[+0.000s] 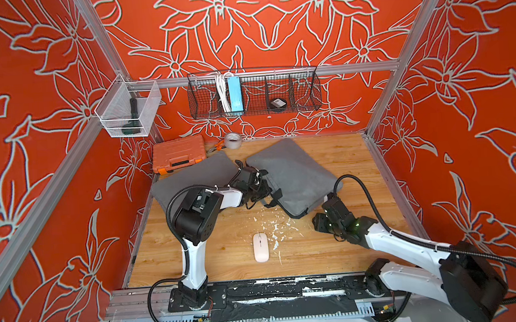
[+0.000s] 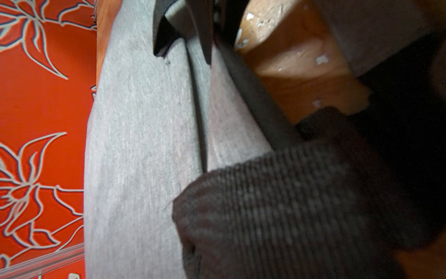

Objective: Put the mouse into the laptop bag
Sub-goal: Adjust the zippered laptop bag at the center of the board, then unzip the zipper on the zippered laptop bag.

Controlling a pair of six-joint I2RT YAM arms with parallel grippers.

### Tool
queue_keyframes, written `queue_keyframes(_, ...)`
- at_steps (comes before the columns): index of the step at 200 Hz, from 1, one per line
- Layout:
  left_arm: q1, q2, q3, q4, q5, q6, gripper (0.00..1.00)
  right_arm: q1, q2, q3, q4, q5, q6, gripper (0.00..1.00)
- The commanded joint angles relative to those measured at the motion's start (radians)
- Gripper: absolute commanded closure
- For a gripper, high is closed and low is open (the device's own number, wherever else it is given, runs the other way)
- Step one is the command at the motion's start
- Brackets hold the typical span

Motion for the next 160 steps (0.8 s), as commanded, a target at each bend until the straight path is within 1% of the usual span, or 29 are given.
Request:
queue_keyframes(1,0.002,0.012,0.006,0.011,0.012,0.003,1.00,0.007,0.026,0.014,0.099,-0.032,-0.028,0.40)
queue_keyframes(19,0.001,0.004,-0.001,0.020,0.023,-0.005,1.00,0.009,0.079,0.058,0.137,-0.052,-0.038,0.40)
queue_keyframes(35,0.001,0.000,-0.002,0.017,0.023,-0.005,1.00,0.009,0.144,0.106,0.137,-0.041,-0.042,0.43)
queue_keyframes(52,0.001,-0.006,-0.007,0.018,0.020,-0.005,1.00,0.011,0.229,0.175,0.101,-0.005,-0.042,0.45)
queue_keyframes(70,0.001,-0.012,-0.011,0.019,0.017,-0.007,1.00,0.012,0.325,0.248,0.067,0.025,-0.047,0.50)
queue_keyframes(95,0.001,-0.020,-0.017,0.025,0.022,-0.010,1.00,0.011,0.415,0.321,0.019,0.059,-0.034,0.54)
queue_keyframes(110,0.001,-0.020,-0.021,0.027,0.024,-0.012,1.00,0.014,0.441,0.333,0.027,0.039,-0.033,0.59)
queue_keyframes(127,0.001,-0.021,-0.019,0.026,0.025,-0.012,1.00,0.029,0.448,0.345,0.006,0.048,-0.023,0.67)
queue_keyframes(149,0.001,-0.024,-0.019,0.022,0.019,-0.013,1.00,0.057,0.425,0.337,0.001,0.055,-0.014,0.77)
queue_keyframes(160,0.001,-0.024,-0.019,0.020,0.018,-0.012,1.00,0.078,0.411,0.329,0.000,0.058,-0.007,0.80)
